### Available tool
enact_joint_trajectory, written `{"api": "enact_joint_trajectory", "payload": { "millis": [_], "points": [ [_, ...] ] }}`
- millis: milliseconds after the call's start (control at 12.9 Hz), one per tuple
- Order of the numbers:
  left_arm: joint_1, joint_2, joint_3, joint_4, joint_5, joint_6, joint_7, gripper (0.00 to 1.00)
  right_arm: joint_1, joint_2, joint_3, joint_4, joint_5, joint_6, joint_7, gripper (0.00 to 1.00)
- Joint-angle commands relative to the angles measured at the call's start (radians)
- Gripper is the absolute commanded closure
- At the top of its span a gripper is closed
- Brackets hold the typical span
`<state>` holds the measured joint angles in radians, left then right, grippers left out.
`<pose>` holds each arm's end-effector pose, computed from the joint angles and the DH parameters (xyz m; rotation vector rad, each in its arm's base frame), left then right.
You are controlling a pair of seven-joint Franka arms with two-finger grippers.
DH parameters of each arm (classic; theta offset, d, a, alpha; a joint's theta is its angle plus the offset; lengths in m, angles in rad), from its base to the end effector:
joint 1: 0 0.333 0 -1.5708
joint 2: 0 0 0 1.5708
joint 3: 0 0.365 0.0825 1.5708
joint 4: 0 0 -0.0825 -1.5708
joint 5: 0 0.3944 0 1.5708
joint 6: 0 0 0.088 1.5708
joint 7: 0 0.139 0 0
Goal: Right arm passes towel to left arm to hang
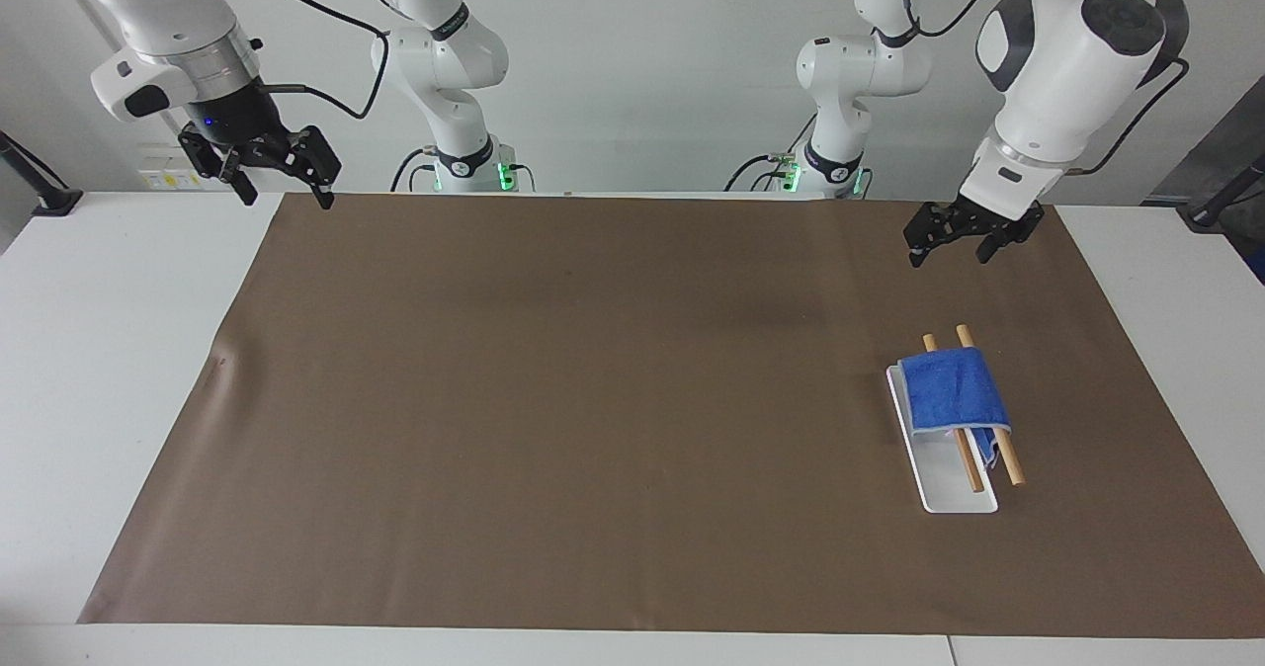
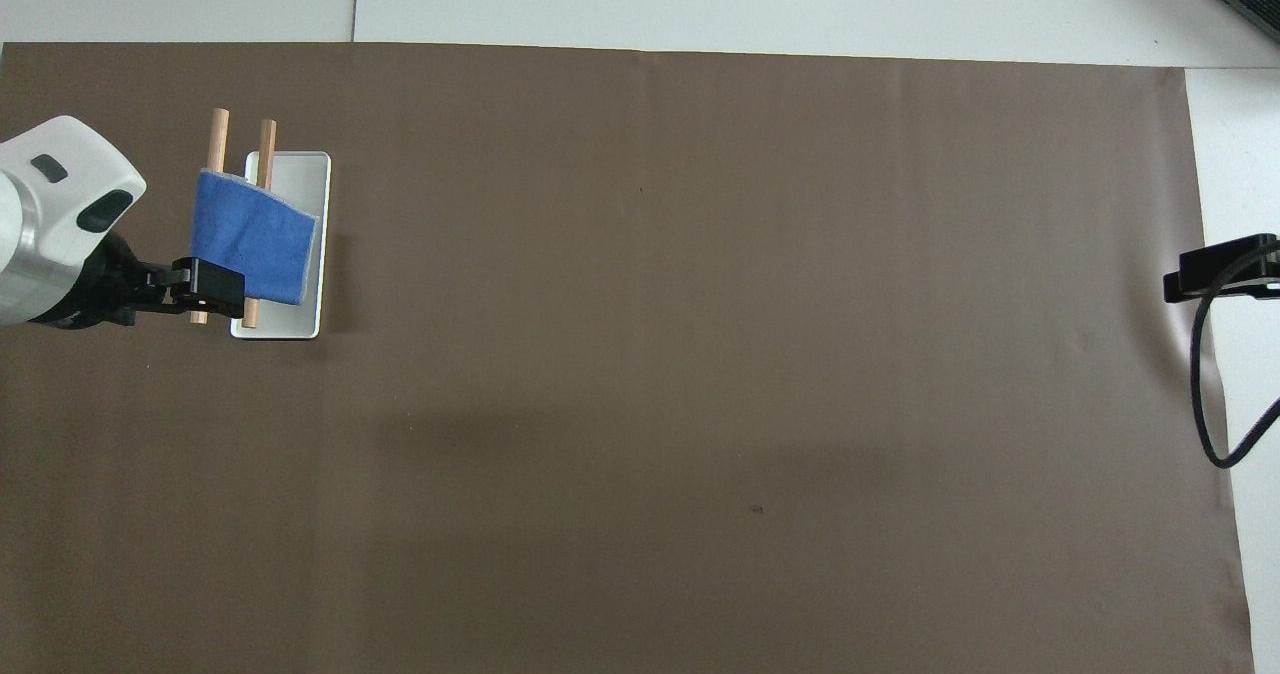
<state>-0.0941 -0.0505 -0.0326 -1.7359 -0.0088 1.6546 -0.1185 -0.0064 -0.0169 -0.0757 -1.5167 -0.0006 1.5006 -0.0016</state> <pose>0.5443 -0.0709 0.5969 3.1379 -0.0114 -0.0494 0.5501 -0.0458 0.6707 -3.1384 0.1264 -0.0012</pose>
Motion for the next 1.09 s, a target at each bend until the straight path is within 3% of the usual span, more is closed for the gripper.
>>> {"api": "enact_joint_trajectory", "payload": {
  "millis": [0,155,466,1010],
  "points": [
    [0.008,0.055,-0.001,0.163,0.027,-0.129,0.04,0.0,-0.003,-0.003,0.007,-0.005,-0.001,-0.008,0.037,0.0],
    [0.01,0.061,0.003,0.222,0.029,-0.192,0.043,0.0,-0.013,-0.002,0.007,-0.003,-0.001,-0.008,0.029,0.0],
    [0.027,0.055,0.008,0.242,0.027,-0.214,0.068,0.0,-0.014,-0.003,0.001,-0.003,-0.001,-0.016,0.029,0.0],
    [0.031,0.023,0.007,0.191,0.023,-0.191,0.082,0.0,-0.014,-0.005,0.001,-0.006,-0.001,-0.017,0.031,0.0]
  ]
}}
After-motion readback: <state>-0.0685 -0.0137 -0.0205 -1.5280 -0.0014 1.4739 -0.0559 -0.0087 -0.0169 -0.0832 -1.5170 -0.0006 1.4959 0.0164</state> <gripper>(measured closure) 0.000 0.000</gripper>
